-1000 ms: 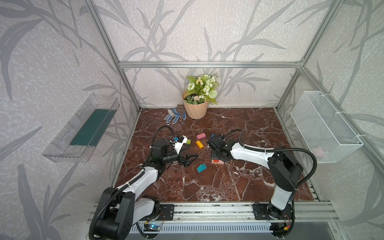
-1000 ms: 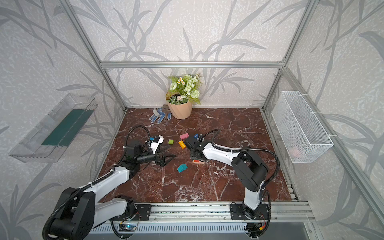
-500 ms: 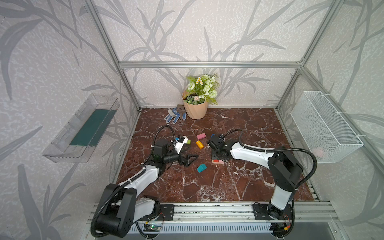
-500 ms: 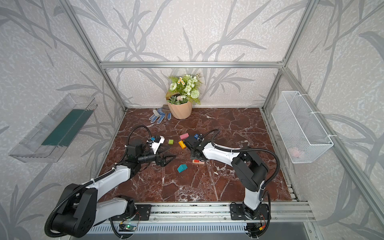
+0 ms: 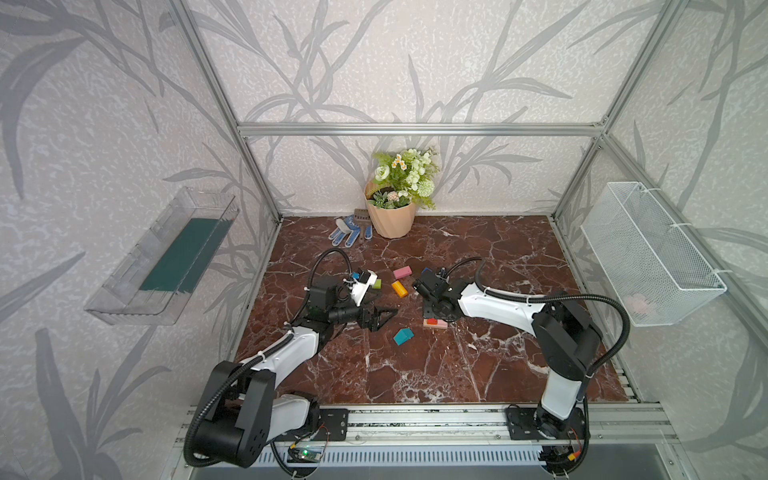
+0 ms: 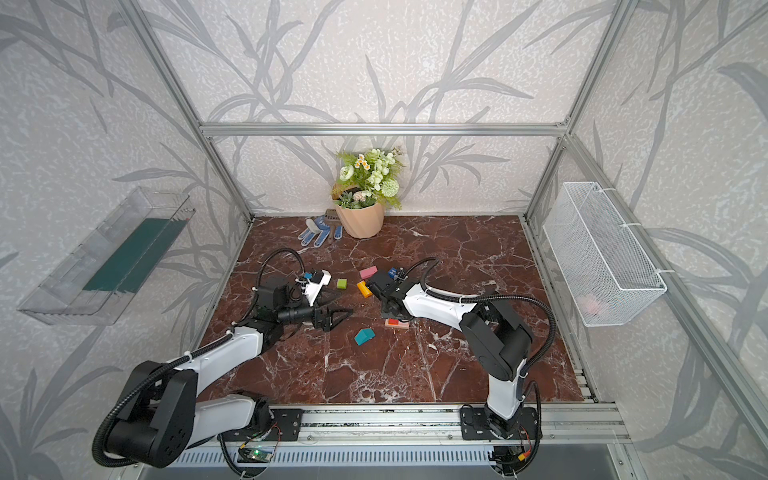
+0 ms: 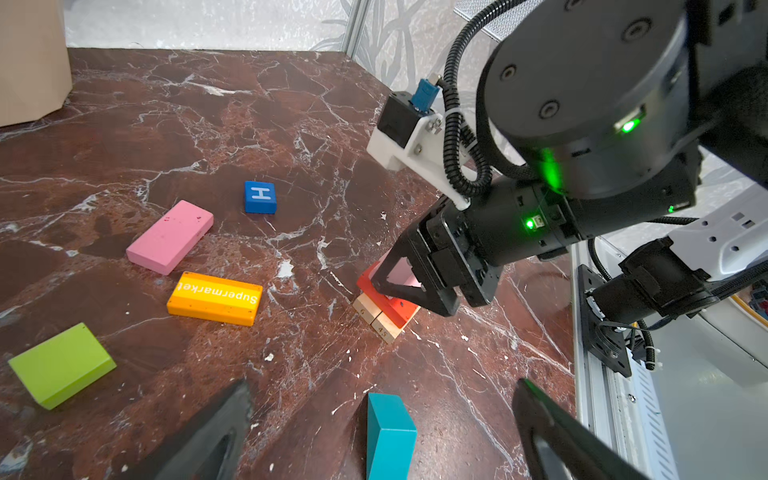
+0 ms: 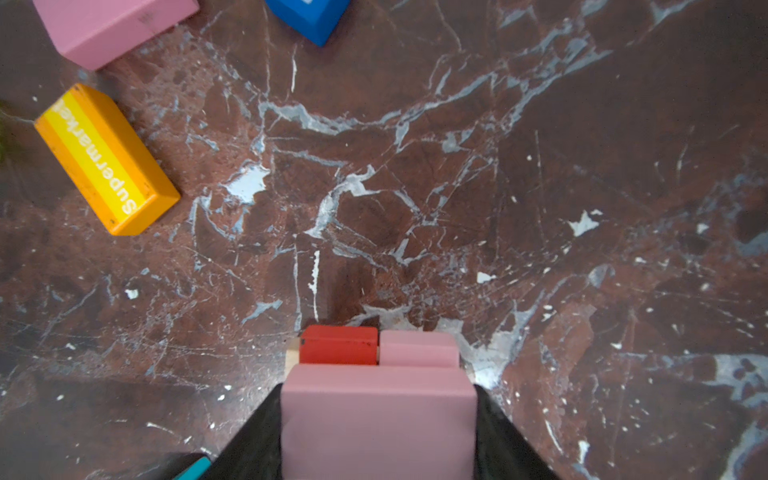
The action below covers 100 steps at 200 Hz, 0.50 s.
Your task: Build the wood block tower
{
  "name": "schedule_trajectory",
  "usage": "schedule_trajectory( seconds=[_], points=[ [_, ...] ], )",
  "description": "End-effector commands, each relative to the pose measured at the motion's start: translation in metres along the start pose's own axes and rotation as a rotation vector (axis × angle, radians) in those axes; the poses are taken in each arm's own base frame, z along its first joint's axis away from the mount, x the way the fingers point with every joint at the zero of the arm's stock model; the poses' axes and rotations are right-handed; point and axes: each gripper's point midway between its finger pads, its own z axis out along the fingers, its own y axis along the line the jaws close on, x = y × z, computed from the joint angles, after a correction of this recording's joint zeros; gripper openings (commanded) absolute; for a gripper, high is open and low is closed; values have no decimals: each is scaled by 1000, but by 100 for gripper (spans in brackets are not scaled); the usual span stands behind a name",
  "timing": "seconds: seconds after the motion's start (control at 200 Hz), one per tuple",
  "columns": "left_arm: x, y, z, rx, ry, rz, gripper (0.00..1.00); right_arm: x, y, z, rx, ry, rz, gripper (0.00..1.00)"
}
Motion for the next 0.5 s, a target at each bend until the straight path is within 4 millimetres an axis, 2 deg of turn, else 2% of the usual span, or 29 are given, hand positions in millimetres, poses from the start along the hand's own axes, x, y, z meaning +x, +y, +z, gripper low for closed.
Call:
schedule_trajectory(
  seconds=[0.0, 0.495],
  points=[
    [-9, 0, 2, 7, -4, 37, 99, -4, -2, -1, 29, -11, -10, 51],
    [-8, 1, 4, 6, 7, 31, 99, -6, 2, 1, 25, -9, -10, 54]
  ],
)
